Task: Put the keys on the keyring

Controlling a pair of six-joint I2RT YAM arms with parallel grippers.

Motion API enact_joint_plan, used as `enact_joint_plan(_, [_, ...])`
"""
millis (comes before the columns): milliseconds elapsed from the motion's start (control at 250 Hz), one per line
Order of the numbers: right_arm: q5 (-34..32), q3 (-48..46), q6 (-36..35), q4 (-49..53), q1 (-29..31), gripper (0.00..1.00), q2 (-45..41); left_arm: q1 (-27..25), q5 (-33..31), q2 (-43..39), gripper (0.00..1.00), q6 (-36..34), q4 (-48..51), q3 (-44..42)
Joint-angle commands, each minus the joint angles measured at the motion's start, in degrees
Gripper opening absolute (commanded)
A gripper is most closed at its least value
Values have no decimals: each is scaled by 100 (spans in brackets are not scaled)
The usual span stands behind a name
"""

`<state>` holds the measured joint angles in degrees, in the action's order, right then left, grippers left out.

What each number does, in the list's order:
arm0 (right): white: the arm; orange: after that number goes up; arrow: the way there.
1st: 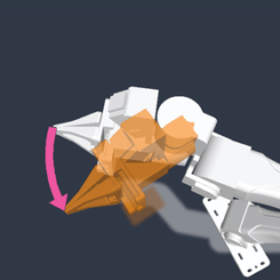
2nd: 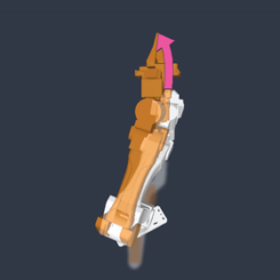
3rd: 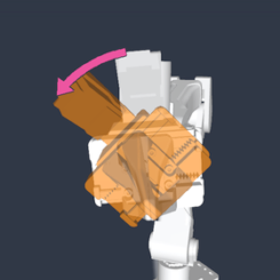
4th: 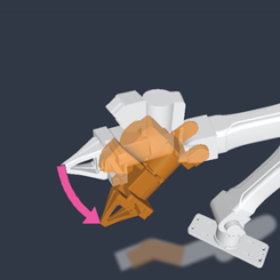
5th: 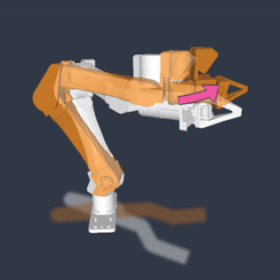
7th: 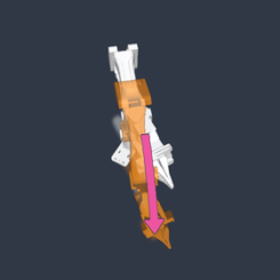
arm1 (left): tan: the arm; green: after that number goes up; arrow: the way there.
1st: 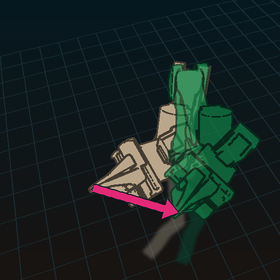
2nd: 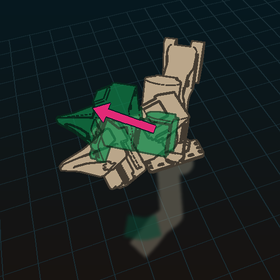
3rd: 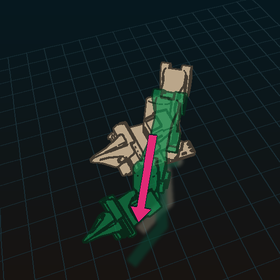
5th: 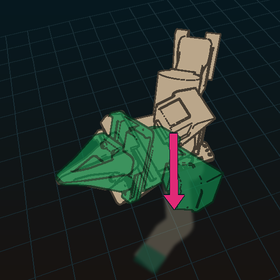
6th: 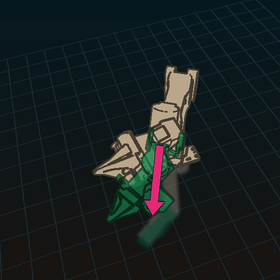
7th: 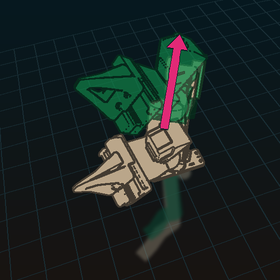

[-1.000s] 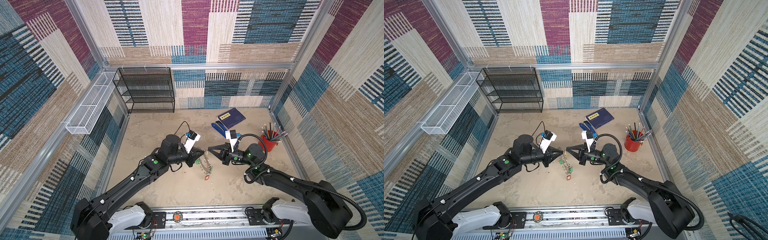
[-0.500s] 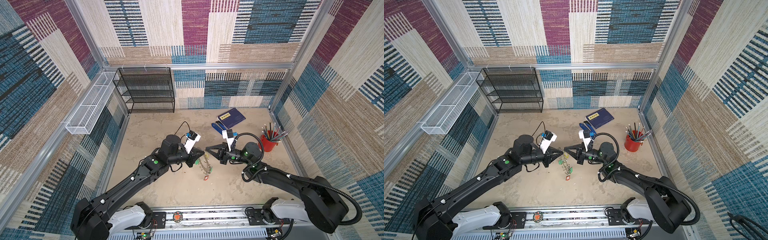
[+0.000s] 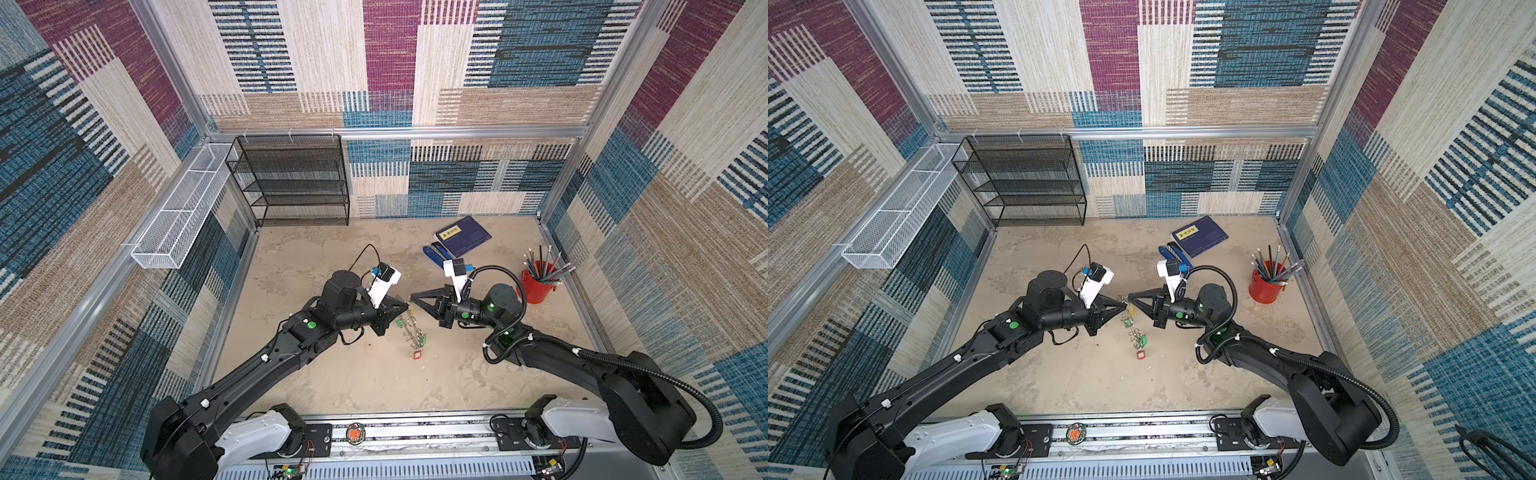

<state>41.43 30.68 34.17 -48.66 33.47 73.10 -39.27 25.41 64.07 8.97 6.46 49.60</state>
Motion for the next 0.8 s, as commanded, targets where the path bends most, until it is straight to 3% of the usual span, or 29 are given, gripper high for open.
enact_joint_plan(0, [-122,-8,58,-5,10,0,2,-2,-45,-87,0,-194,-233,-46])
enact_joint_plan(400, [-14,70,57,183,10,0,159,2,-259,-313,0,-189,-441,-215])
enact_joint_plan(800, [470,178,272,-135,9,0,589,-2,-456,-721,0,219,-1381,-642])
